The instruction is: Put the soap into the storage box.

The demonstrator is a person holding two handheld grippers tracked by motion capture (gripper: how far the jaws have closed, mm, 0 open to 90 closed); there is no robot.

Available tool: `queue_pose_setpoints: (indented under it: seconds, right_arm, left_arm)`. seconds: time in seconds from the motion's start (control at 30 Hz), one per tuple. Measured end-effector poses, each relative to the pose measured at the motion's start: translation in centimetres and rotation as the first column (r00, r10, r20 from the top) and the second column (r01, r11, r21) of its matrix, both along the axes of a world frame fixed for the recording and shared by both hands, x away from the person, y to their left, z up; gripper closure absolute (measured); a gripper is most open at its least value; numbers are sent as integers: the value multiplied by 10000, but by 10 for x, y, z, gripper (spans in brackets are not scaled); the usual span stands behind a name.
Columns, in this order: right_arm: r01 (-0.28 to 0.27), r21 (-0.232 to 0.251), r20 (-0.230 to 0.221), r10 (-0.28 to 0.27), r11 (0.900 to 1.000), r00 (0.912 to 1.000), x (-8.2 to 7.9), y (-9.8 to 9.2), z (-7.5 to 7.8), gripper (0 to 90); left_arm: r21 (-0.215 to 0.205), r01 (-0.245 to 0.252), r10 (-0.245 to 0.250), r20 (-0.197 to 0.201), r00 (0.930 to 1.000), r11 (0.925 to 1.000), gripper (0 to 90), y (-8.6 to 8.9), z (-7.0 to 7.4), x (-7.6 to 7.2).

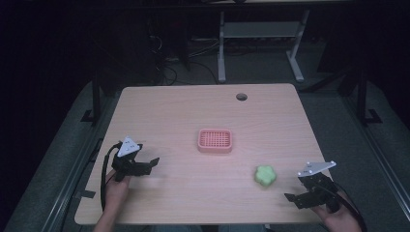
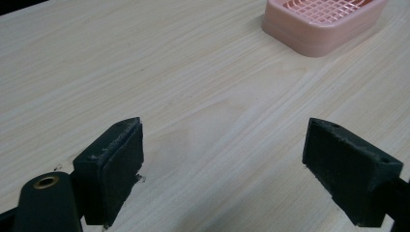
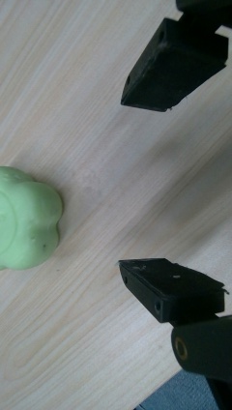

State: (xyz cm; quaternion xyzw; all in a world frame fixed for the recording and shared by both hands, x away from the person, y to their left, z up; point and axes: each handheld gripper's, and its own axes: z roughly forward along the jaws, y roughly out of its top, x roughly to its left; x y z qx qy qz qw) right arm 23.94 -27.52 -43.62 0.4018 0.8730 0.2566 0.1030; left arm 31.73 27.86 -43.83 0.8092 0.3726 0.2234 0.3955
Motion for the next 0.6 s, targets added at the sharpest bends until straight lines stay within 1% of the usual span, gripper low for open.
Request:
queue_pose_setpoints:
  seconds: [0.07,0.1,0.2,0.27,0.47,0.6]
  right_arm:
    - [-20,-27,-9,20,10000,10000,1,1,2,184]
    - [-66,-96,20,66,9999,10000,2,4,5,183]
    - [-152,-123,62,152,9998,9999,4,6,8,183]
    - [-211,-239,-53,210,9995,9998,6,9,11,183]
    - [-396,-414,-34,395,9984,9992,10,15,16,181]
    - [-607,-584,-175,598,9964,9981,14,22,19,181]
  left_arm:
    - [-62,-36,36,10,10000,10000,144,0,0,0]
    - [-102,-48,48,-4,10000,9999,144,1,0,1]
    - [-82,-62,62,40,10000,9999,144,1,1,0]
    - [-133,-51,52,42,10000,9999,144,0,1,0]
    - [-182,-53,53,32,10000,9998,144,0,1,0]
    - [-197,8,-7,61,10000,9998,144,0,1,1]
